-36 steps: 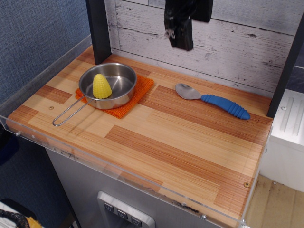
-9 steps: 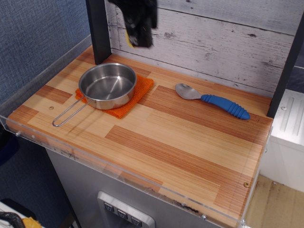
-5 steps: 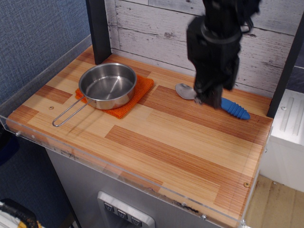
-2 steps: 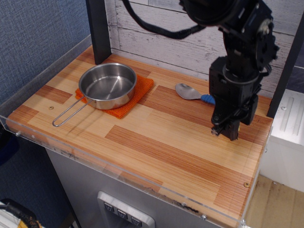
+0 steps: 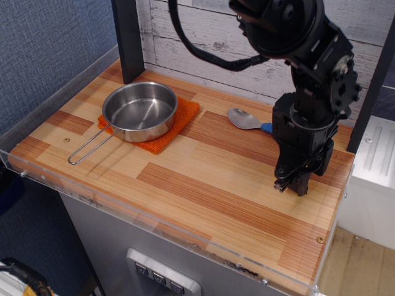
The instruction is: Move the lemon to the under the knife on the right side
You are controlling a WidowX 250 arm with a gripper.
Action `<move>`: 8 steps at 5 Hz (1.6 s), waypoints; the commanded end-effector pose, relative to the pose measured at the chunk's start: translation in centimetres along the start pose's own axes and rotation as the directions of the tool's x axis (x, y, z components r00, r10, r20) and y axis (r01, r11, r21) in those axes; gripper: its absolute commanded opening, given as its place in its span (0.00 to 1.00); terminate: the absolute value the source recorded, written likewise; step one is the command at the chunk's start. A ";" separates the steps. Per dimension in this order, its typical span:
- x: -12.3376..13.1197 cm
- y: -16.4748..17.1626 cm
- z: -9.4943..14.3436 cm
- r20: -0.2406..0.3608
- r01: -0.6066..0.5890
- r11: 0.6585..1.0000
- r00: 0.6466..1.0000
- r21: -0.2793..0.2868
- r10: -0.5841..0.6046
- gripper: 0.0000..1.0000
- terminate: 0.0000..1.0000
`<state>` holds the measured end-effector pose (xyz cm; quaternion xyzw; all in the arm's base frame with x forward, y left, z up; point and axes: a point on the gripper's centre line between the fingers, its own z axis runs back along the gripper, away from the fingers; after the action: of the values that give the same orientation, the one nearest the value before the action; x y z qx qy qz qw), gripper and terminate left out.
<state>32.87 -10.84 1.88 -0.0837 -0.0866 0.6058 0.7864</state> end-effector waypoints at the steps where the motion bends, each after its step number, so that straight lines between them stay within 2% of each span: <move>1: 1.4 1.0 1.9 0.051 -0.092 0.996 0.994 -0.016 0.092 1.00 0.00; 3: 1.8 1.5 2.2 0.088 -0.145 0.989 0.986 -0.007 0.145 1.00 0.00; 4: 2.0 1.4 2.9 0.088 -0.157 0.987 0.983 -0.026 0.158 1.00 0.00; 5: 2.4 1.4 4.4 0.074 -0.181 0.981 0.980 -0.076 0.186 1.00 0.00; 6: 3.1 1.2 6.3 0.102 -0.201 0.971 0.971 -0.129 0.215 1.00 0.00; 8: 6.1 1.4 11.9 0.104 -0.305 0.924 0.936 -0.231 0.335 1.00 0.00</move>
<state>31.78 -4.51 12.37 -0.1242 -0.1762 0.7223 0.6571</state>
